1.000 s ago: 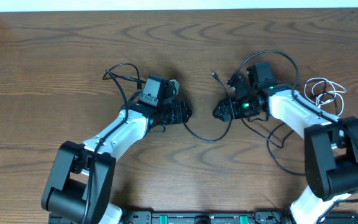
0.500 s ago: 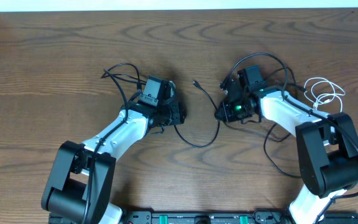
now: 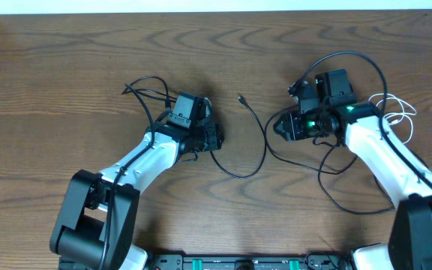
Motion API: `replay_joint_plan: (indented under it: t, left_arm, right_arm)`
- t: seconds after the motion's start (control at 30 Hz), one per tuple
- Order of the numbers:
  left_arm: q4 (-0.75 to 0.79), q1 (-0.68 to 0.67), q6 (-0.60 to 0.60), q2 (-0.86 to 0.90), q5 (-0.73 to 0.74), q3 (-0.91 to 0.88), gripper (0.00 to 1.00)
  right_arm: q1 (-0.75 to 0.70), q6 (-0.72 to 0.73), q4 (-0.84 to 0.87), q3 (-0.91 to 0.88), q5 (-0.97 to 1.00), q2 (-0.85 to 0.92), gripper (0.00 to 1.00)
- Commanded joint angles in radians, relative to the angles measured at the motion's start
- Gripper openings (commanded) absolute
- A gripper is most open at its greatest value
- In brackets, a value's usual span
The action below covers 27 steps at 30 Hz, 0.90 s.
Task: Untangle cables
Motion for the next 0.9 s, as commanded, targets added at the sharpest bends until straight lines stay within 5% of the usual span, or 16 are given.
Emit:
replay_joint_plan:
  t: [0.0, 0.1, 0.2, 0.47, 0.87]
  left_arm:
    - [-0.003, -0.002, 0.006, 0.013, -0.015, -0.007, 0.44]
    - [-0.006, -0.002, 0.005, 0.013, -0.053, -0.007, 0.34]
    - [-0.014, -0.002, -0.010, 0.013, -0.102, -0.008, 0.27]
    - [-0.033, -0.002, -0.033, 0.014, -0.151, -0.009, 0.08]
    - [-0.033, -0.002, -0.074, 0.014, -0.151, -0.014, 0.08]
  right_arm:
    - [0.039, -0.021, 0.005, 0.007, -0.008, -0.020, 0.28]
    - [0.074, -0.021, 0.017, 0.006, -0.007, -0.002, 0.15]
    - [0.105, -0.008, 0.037, 0.006, -0.007, 0.029, 0.13]
    - [0.151, 0.011, 0.127, 0.006, -0.003, 0.159, 0.44]
    - [0.144, 0.096, 0.142, 0.006, 0.219, 0.264, 0.49]
